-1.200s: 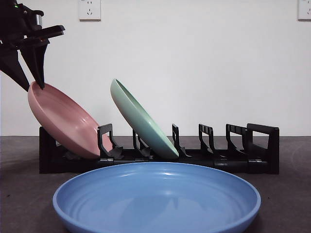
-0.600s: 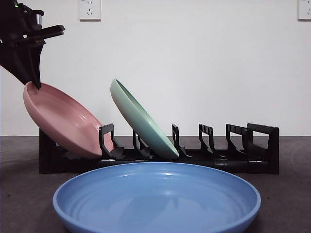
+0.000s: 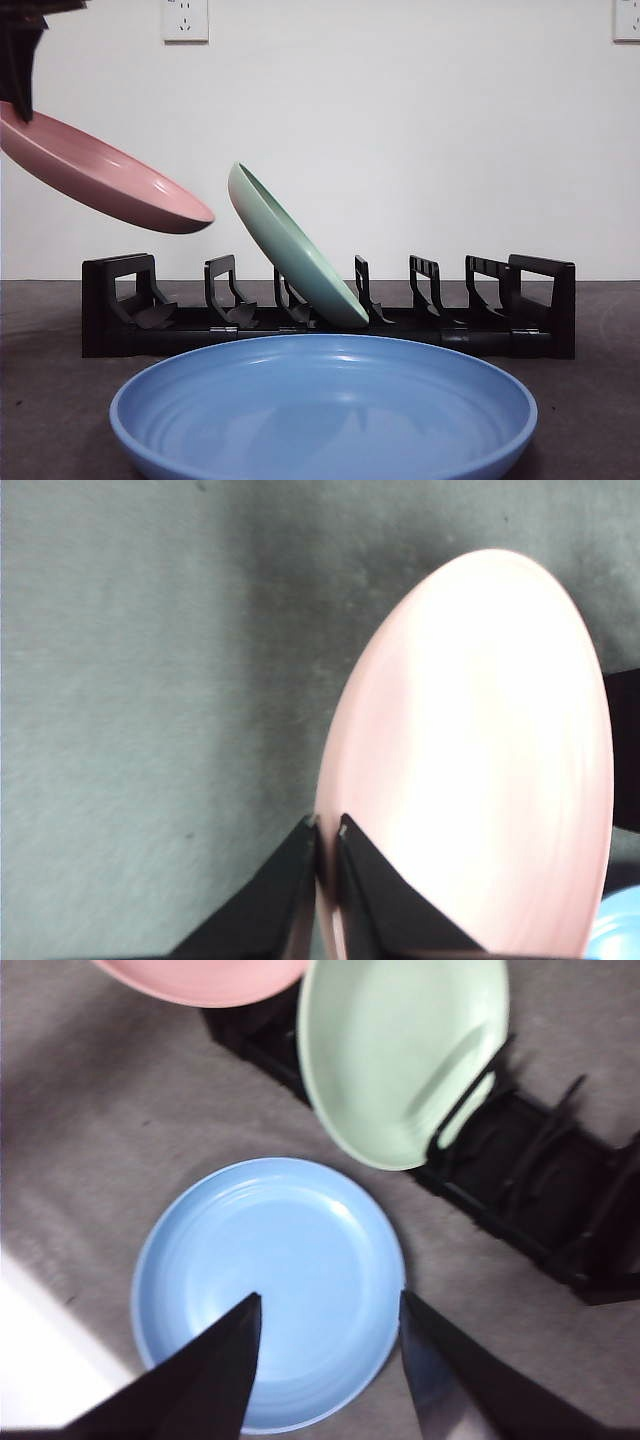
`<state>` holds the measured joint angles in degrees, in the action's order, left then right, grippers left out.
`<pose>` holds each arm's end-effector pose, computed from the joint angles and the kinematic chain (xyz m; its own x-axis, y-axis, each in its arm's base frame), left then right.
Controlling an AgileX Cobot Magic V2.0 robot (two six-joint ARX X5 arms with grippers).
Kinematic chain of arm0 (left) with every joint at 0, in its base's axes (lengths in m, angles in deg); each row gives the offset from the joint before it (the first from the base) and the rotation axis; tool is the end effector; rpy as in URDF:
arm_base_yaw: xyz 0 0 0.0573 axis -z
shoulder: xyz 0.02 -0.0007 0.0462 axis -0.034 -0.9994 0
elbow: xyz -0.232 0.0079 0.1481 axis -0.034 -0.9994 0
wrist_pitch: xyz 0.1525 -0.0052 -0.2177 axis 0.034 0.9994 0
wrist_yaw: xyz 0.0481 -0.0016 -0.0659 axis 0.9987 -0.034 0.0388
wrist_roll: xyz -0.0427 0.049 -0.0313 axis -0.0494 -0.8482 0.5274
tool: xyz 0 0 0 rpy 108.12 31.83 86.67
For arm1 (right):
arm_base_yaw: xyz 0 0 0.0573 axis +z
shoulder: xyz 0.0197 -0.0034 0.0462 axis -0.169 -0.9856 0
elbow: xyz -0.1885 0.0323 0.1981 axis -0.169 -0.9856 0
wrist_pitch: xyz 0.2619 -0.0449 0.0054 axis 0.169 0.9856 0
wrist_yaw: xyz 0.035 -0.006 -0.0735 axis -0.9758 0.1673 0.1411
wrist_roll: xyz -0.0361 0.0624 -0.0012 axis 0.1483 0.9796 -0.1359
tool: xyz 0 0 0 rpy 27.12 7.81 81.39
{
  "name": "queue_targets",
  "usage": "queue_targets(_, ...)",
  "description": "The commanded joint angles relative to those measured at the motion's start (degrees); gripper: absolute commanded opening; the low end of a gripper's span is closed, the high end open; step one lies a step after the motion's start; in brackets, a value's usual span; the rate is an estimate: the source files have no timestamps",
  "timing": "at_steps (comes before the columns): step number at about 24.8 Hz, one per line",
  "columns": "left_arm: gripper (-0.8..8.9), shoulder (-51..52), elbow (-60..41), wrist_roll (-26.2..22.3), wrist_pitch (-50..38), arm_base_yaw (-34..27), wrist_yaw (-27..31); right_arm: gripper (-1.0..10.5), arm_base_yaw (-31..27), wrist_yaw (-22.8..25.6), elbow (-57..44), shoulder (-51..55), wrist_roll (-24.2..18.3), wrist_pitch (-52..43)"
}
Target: Place the plate
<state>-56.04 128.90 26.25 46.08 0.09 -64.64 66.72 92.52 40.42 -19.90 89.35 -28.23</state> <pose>0.3255 -0.0179 0.3526 0.4774 -0.1302 -0.8690 0.0058 0.9894 -0.1451 0.1363 0.1911 0.3599 0.5005 0.4387 -0.7463 -0.5926 0.8021 0.0741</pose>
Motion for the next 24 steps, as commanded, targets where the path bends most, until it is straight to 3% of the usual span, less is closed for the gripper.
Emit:
queue_targets(1, 0.16, 2.7, 1.6, -0.7, 1.9, -1.1, -0.4, 2.2, 0.6, 3.9, 1.4, 0.1, 0.2, -0.4)
queue_targets(3, 0.16, 5.9, 1.4, -1.0, 4.3, -1.9, -0.4, 2.2, 0.6, 7.5, 1.4, 0.2, -0.9, -0.5)
queue_targets(8, 0.16, 13.3, -1.4, -1.0, 6.0, -2.2, -0.6, 2.2, 0.5, 10.6, 1.4, 0.2, -1.4, -0.7)
queue_targets(16, 0.16, 27.5, -13.5, 0.3, 6.5, -2.2, -3.1, 2.2, 0.5, 10.7, 1.4, 0.2, -1.9, -1.0)
queue_targets(24, 0.15, 42.0, -30.7, 5.4, 4.8, -2.1, -9.5, 2.2, 0.5, 10.7, 1.4, 0.2, -1.8, -1.0)
